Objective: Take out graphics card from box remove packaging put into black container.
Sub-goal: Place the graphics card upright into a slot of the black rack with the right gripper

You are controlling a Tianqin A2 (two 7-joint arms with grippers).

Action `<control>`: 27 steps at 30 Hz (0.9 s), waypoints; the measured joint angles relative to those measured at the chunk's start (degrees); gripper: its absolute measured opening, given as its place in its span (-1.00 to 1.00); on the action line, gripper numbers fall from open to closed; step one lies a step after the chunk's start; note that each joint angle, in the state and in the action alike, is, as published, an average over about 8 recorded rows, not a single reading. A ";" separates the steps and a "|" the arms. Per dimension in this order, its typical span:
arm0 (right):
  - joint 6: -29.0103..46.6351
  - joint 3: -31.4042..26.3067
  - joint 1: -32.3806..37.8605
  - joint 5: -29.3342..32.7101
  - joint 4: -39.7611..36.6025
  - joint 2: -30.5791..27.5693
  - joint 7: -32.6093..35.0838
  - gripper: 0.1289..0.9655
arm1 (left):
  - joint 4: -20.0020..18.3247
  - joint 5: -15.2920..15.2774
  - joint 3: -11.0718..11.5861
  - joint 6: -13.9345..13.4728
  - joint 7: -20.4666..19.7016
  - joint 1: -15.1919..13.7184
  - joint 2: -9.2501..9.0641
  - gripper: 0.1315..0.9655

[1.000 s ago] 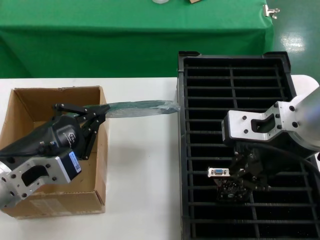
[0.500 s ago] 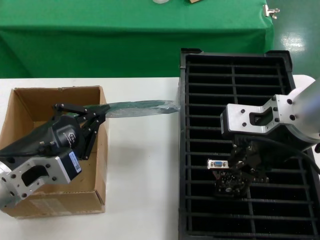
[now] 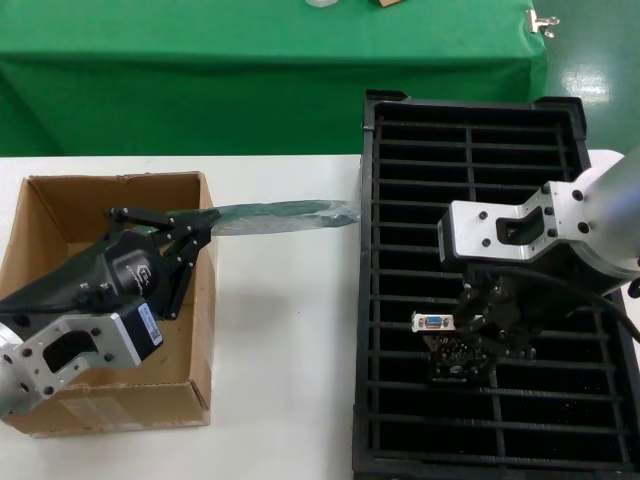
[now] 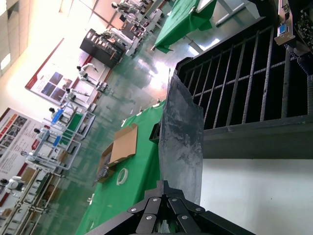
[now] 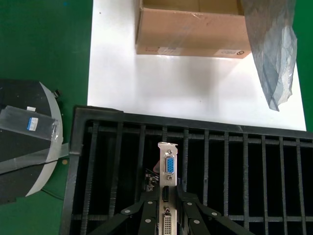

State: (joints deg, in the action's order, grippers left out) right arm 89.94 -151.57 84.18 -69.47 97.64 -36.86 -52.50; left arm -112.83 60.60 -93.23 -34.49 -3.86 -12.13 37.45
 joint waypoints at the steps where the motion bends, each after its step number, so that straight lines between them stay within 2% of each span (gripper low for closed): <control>1: 0.00 -0.12 0.12 -0.12 0.14 -0.03 -0.08 -0.86 | 0.00 0.00 0.00 0.00 0.00 0.00 0.00 -0.98; 11: 0.00 -0.84 0.79 -0.93 1.28 -0.31 -0.62 -0.86 | 0.00 0.00 0.00 0.00 0.00 0.00 0.00 -0.98; 27: 0.00 0.16 -2.59 -1.32 2.32 -1.05 0.23 -0.86 | 0.00 0.00 0.00 0.00 0.00 0.00 0.00 -0.98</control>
State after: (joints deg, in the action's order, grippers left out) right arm 89.94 -151.41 81.59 -70.79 99.96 -37.90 -52.27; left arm -112.83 60.60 -93.23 -34.49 -3.86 -12.13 37.45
